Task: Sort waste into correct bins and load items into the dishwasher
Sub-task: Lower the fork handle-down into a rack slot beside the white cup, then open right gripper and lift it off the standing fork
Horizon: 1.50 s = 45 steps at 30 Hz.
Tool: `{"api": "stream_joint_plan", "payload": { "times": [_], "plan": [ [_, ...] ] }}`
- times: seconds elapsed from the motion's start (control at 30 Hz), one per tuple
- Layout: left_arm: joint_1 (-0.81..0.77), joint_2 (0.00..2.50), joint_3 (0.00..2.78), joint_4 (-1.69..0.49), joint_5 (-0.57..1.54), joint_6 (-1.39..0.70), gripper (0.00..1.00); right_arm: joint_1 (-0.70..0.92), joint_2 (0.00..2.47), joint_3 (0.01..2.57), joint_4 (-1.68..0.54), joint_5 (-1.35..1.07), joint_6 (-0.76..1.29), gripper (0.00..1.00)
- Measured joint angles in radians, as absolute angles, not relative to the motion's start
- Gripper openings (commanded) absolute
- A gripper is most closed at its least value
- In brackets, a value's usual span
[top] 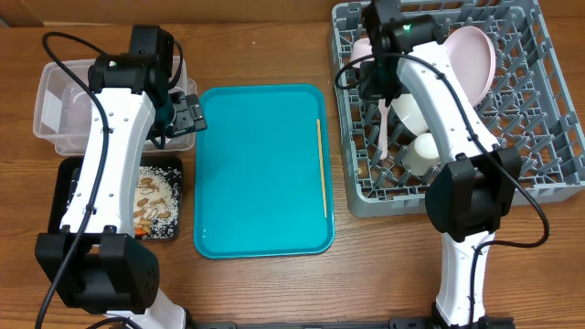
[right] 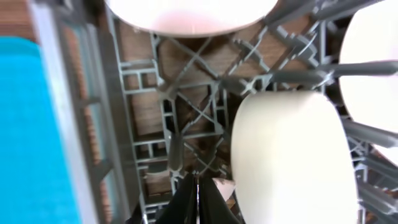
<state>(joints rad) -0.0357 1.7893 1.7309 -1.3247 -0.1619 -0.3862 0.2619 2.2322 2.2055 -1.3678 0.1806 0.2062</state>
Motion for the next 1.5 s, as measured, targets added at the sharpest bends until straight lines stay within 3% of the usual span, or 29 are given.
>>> {"api": "stream_joint_plan", "payload": {
  "times": [0.47, 0.53, 0.6, 0.63, 0.67, 1.13, 1.3, 1.37, 1.43, 1.47, 1.5],
  "plan": [
    [-0.036, 1.789, 1.731, -1.325, -0.162, -0.386, 1.0, 0.262, 2.232, 2.225, -1.325, 0.181, 0.207, 0.04],
    [-0.036, 1.789, 1.731, -1.325, -0.162, -0.386, 1.0, 0.262, 2.232, 2.225, -1.311, 0.18, 0.209, 0.29],
    [-0.036, 1.789, 1.731, -1.325, -0.162, -0.386, 1.0, 0.262, 2.232, 2.225, -1.305, 0.181, 0.212, 0.77],
    [-0.036, 1.789, 1.731, -1.325, -0.162, -0.386, 1.0, 0.262, 2.232, 2.225, -1.305, 0.179, 0.209, 0.93],
    [-0.036, 1.789, 1.731, -1.325, -0.162, -0.386, 1.0, 0.262, 2.232, 2.225, -1.305, 0.179, 0.208, 1.0],
    [-0.036, 1.789, 1.731, -1.325, -0.162, -0.386, 1.0, 0.262, 2.232, 2.225, -1.322, 0.153, 0.163, 1.0],
    [-0.036, 1.789, 1.731, -1.325, -0.162, -0.386, 1.0, 0.263, 2.232, 2.225, -1.362, 0.108, 0.068, 0.91],
    [-0.036, 1.789, 1.731, -1.325, -0.162, -0.386, 1.0, 0.262, 2.232, 2.225, -1.38, 0.101, 0.041, 0.73],
    [-0.036, 1.789, 1.731, -1.325, -0.162, -0.386, 1.0, 0.263, 2.232, 2.225, -1.396, 0.096, 0.023, 0.47],
    [-0.036, 1.789, 1.731, -1.325, -0.162, -0.386, 1.0, 0.263, 2.232, 2.225, -1.401, 0.088, 0.022, 0.32],
    [-0.036, 1.789, 1.731, -1.325, -0.162, -0.386, 1.0, 0.262, 2.232, 2.225, -1.403, 0.082, 0.015, 0.04]
  ]
}}
